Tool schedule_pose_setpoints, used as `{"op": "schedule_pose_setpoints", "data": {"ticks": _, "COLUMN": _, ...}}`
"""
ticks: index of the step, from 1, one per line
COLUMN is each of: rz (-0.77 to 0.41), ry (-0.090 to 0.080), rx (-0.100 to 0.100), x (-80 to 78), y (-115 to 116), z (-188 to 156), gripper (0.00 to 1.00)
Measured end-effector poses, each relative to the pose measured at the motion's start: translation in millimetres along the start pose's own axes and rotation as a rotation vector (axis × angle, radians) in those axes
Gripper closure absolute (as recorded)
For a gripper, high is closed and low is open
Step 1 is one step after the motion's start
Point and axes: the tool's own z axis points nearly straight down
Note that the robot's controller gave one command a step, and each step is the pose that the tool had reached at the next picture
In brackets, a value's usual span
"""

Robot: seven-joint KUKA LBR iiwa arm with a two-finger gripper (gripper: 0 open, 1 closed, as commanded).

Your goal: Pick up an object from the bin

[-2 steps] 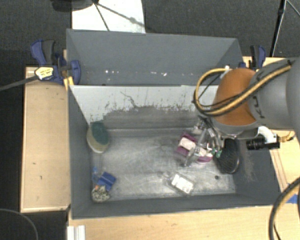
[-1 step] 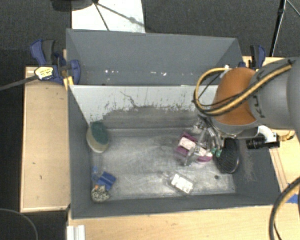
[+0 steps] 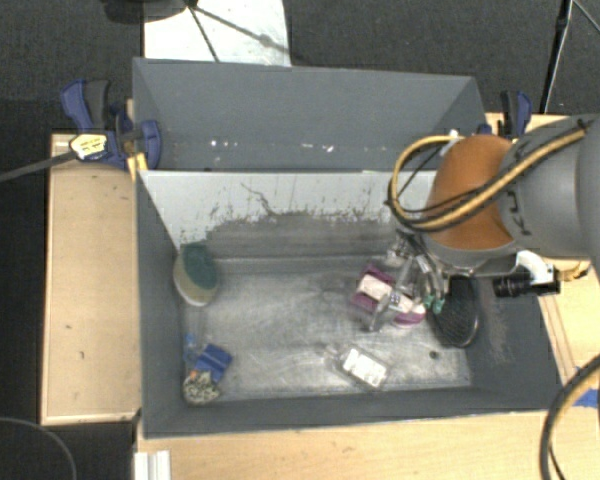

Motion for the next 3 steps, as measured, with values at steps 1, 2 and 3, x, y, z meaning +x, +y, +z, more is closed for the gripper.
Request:
{"op": "schedule_pose_setpoints", "data": {"ticks": 1, "rz": -0.001, "ry": -0.004, "rx": 0.0, "x": -1.6, "y": -0.1, "z": -1.7, "gripper": 1.0}}
{"op": "schedule_pose_setpoints", "data": {"ticks": 2, "rz": -0.008, "ry": 0.0, "rx": -0.002, "x": -3.8, "y": 0.5, "z": -64.8, "gripper": 1.0}}
{"op": "schedule_pose_setpoints", "data": {"ticks": 3, "rz": -0.014, "ry": 0.004, "rx": 0.0, "x": -4.7, "y": 0.8, "z": -78.4, "gripper": 1.0}}
